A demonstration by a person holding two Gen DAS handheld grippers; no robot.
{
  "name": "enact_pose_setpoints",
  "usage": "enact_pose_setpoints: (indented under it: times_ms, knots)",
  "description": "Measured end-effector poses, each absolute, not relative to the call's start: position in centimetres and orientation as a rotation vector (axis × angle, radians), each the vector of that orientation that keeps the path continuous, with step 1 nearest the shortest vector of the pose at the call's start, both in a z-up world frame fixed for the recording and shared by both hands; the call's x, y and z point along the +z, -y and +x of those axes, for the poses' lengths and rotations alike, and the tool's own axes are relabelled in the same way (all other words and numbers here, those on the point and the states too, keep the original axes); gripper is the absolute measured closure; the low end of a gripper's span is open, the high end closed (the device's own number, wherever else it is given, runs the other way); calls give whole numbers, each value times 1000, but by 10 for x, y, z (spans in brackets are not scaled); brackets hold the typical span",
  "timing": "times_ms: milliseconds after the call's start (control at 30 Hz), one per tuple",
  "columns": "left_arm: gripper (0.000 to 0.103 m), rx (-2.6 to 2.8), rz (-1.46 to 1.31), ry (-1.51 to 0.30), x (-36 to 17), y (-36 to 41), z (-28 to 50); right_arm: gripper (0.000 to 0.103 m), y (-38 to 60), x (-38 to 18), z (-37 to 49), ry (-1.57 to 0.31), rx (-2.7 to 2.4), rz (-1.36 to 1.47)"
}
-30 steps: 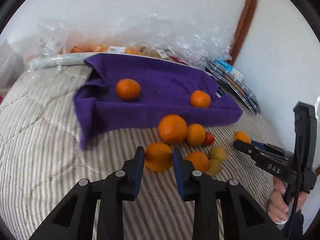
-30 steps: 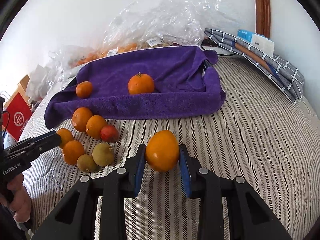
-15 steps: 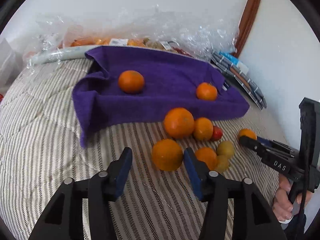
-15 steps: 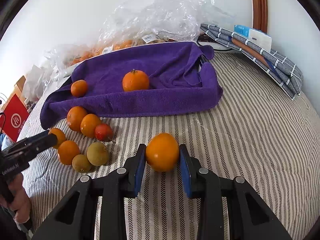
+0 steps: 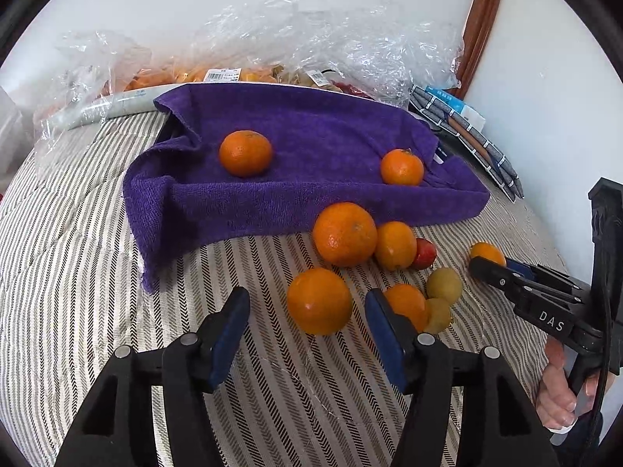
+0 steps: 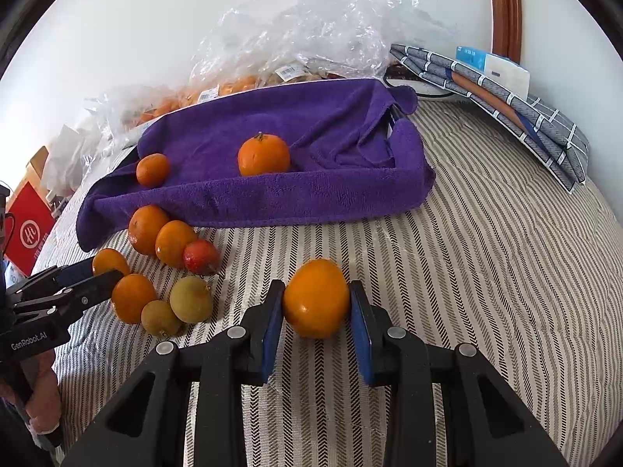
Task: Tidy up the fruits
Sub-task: 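Carry both held oranges up onto the purple towel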
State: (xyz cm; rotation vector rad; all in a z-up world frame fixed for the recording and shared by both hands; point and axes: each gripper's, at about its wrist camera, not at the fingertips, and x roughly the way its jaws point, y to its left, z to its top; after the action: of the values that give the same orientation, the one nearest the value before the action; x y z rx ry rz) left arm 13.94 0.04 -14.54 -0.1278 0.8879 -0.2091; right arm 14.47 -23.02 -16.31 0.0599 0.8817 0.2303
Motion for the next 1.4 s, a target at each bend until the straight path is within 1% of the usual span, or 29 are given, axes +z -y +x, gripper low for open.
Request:
enact_pose_setpoints:
  times_ms: [33,67,100,133,200,300,433,633,1100,1233,1400]
  knots:
    - [46,-203,-125,-887,-145,0,139,70,230,-163,145,-881,231,60]
    - [57,-192,-121,-886,-145,0,140,70,230,-163,145,-879,233,59]
    - [67,-204,-125,-885,-145,1,139,70,230,-163,144,-876,236,58]
    - [71,-226,-135,-887,-146,0,139,70,230,-162,144,-874,239,57]
    - [71,-233,-133,-864,-143,1,136,70,230,-162,144,-874,239,56]
    - [71,-250,-141,-778,-133,-1,123,70,230,-162,143,-867,246,64]
    - [71,-238,-206,-704,-127,-11,115,70,233,-158,140,-837,262,89]
    - [71,-156,-287,-708,-131,-27,120,71,239,-156,137,-814,266,121]
    - [71,-116,-321,-687,-124,-43,118,71,240,-149,135,-806,253,99]
    - [71,-101,-310,-673,-111,-42,126,71,238,-130,138,-768,266,61]
    - [71,-100,-307,-622,-88,-34,153,71,241,-98,168,-696,272,34]
